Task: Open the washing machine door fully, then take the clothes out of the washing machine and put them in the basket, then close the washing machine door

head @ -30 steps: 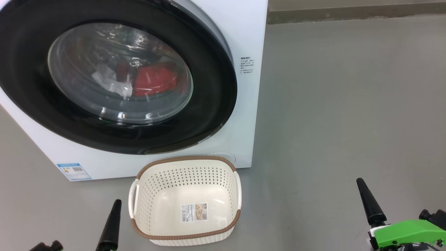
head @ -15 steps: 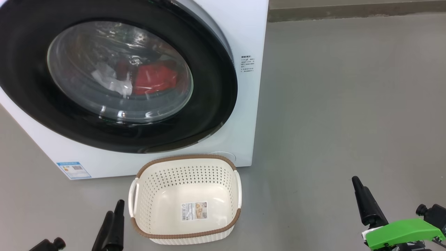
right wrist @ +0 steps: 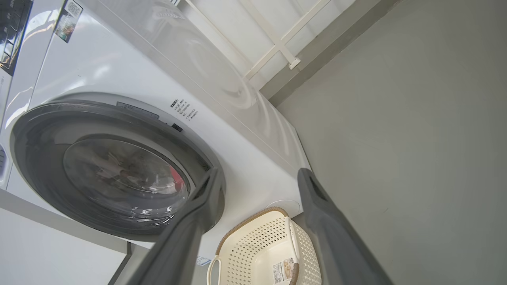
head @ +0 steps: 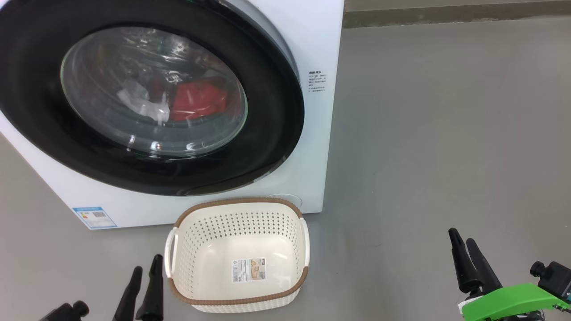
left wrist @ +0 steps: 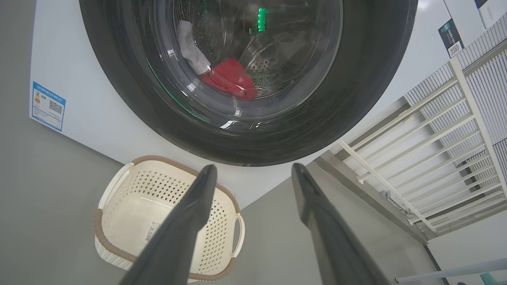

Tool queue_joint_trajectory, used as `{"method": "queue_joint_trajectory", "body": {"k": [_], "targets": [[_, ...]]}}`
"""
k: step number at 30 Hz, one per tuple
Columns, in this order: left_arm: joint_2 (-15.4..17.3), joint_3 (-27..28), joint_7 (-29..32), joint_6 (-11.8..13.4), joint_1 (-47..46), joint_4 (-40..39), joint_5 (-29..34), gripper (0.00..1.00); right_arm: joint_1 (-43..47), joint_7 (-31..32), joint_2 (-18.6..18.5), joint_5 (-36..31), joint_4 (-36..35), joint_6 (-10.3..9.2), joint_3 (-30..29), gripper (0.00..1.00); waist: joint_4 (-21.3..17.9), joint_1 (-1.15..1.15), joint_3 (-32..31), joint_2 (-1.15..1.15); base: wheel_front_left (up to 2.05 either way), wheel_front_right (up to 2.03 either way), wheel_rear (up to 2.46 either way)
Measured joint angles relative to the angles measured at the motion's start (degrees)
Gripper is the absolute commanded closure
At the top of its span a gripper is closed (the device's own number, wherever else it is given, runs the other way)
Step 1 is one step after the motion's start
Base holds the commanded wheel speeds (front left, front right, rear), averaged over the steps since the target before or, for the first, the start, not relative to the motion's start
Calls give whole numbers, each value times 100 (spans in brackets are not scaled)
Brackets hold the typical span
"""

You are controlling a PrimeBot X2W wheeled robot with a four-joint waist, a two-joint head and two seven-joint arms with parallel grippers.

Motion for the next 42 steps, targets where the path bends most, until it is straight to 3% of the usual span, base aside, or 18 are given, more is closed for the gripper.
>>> {"method": "queue_joint_trajectory", "body": {"k": [42], "targets": [[10,64,-711,-49,106,-222,2737,0,230,-720,-108,-2264,-359,0,175,0,3,0,151,0,0,0,0]]}}
